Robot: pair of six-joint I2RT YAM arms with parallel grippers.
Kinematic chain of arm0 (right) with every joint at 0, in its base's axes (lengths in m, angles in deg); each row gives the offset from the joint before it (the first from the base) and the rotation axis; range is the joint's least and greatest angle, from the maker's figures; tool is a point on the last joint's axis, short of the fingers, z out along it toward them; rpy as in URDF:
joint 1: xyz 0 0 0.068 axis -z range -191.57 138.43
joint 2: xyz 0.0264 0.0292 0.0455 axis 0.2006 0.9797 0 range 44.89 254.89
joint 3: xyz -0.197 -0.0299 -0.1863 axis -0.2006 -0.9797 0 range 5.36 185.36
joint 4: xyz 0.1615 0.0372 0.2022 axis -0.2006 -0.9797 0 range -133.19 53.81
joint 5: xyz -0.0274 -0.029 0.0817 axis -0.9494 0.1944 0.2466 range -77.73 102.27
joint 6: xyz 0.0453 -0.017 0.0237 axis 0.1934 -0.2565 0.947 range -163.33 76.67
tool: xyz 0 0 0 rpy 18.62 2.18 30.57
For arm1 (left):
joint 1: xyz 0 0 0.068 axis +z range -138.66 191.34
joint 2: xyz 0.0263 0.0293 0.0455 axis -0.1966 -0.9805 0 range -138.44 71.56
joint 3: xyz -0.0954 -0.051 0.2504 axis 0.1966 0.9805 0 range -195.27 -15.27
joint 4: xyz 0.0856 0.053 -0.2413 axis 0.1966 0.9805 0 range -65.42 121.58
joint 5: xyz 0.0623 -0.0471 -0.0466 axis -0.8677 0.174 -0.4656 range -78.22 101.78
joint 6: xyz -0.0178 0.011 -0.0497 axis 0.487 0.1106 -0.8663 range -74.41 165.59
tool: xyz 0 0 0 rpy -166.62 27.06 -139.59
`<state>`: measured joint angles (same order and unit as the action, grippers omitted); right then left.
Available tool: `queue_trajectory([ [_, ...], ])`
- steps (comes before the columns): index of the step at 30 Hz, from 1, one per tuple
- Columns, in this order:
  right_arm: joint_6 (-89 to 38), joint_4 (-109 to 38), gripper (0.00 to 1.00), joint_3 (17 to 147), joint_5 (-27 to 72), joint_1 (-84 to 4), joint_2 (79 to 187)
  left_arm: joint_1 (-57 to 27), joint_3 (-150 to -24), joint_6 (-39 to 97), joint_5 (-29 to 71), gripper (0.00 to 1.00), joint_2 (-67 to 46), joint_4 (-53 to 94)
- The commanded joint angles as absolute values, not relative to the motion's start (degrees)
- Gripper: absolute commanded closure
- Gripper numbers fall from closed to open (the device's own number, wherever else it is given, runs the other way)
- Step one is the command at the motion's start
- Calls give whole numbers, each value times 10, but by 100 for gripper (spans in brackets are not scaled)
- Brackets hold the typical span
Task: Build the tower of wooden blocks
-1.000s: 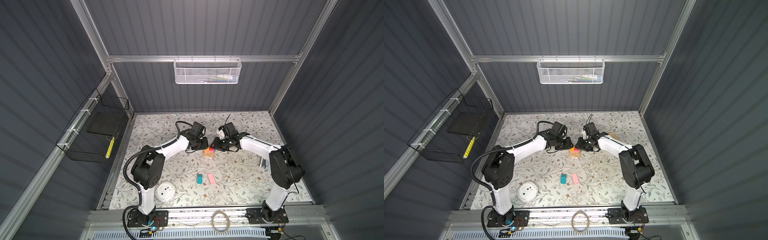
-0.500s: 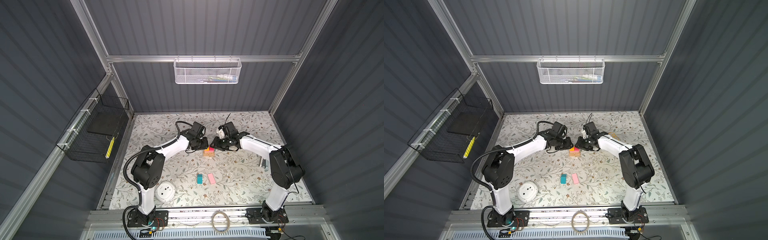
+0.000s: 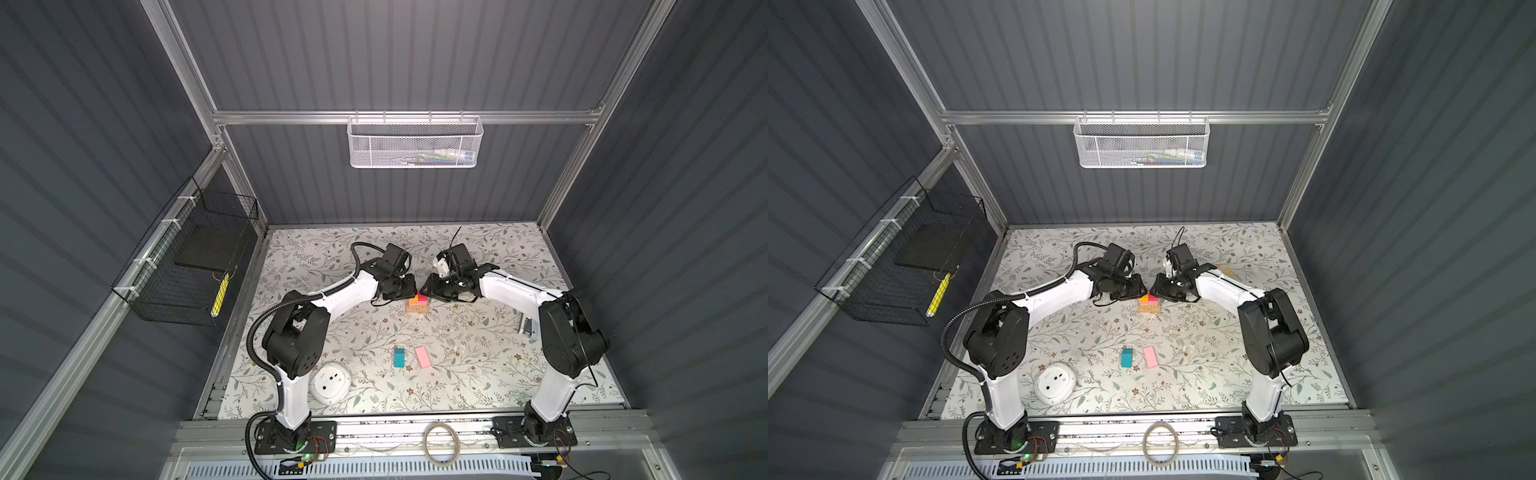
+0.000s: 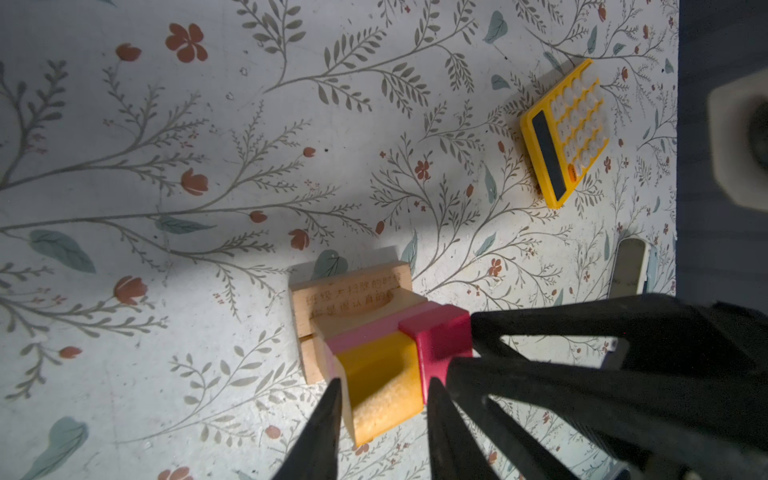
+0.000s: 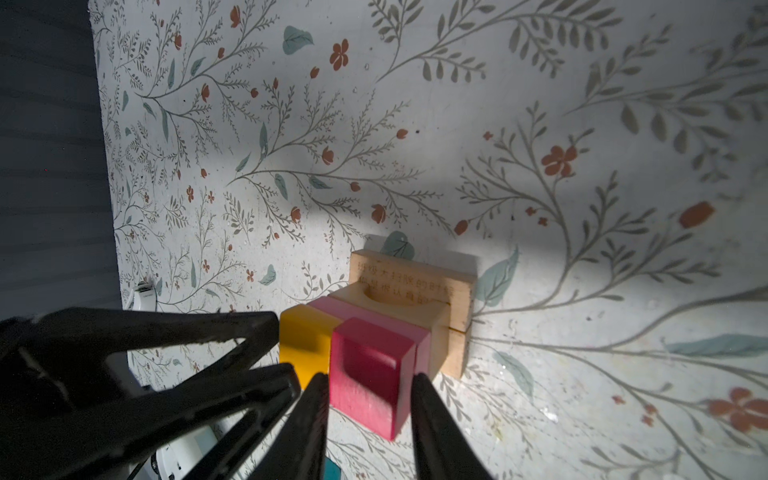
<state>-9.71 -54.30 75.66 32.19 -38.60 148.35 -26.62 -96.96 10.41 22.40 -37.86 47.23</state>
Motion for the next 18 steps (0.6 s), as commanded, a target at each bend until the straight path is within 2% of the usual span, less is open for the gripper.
queue_trajectory([
  [1,-99,-557,62,767,298,-383,1486,-271,-986,103,232,60,-393,477],
  [9,-98,-562,54,758,287,-382,1461,-271,-986,105,227,50,-385,482],
  [18,-88,-575,47,725,265,-380,1390,-271,-973,112,205,33,-340,495],
])
